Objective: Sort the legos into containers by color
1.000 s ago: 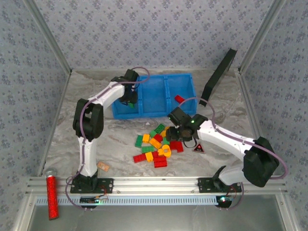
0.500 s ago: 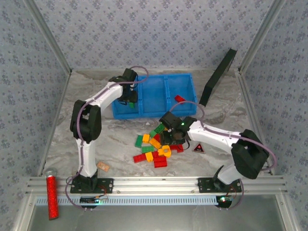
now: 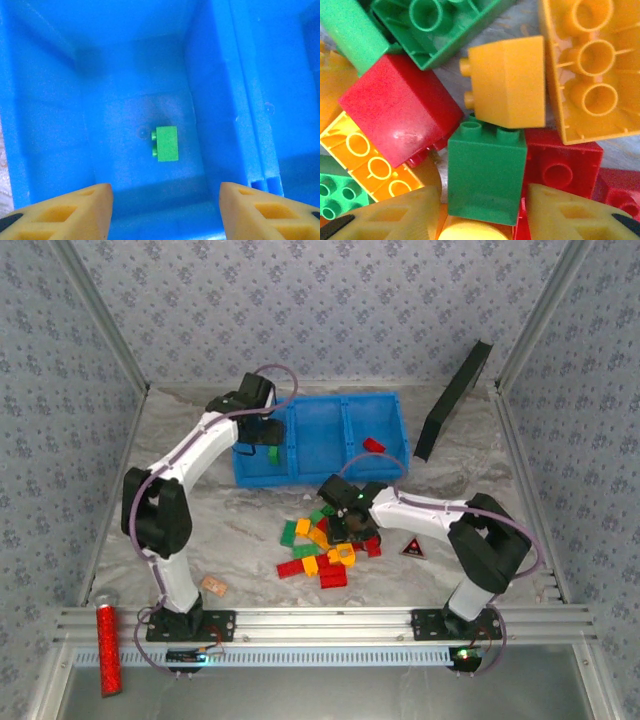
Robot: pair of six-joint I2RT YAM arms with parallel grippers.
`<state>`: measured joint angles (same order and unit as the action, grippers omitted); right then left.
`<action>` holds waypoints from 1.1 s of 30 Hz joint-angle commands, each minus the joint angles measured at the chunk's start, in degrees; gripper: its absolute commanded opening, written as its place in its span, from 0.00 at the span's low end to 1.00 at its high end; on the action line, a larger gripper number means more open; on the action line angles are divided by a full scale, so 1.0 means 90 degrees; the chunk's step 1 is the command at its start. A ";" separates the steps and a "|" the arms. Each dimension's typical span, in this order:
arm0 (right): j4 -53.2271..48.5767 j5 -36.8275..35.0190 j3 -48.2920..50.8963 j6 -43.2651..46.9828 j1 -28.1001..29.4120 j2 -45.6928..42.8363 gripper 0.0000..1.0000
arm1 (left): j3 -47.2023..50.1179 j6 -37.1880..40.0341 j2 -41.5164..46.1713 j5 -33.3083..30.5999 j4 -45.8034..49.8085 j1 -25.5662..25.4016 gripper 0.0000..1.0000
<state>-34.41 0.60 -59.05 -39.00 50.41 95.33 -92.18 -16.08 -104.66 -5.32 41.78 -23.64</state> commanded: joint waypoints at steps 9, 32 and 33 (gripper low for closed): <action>-0.0398 -0.0187 -0.0402 0.0286 0.0196 0.0180 0.52 | 0.0679 0.0019 0.0880 0.0388 0.0299 -0.0145 0.60; -0.0756 -0.0120 0.0044 0.0416 0.0575 -0.0090 0.57 | 0.1649 -0.0285 0.1802 0.0591 0.0859 -0.1272 0.64; -0.0758 -0.0125 0.0056 0.0407 0.0580 -0.0044 0.57 | 0.1656 -0.0284 0.1814 0.0590 0.0875 -0.1271 0.64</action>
<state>-39.44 0.03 -59.51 -34.94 55.18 93.89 -76.60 -18.09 -90.54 -0.80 48.03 -34.89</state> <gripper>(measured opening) 0.566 0.640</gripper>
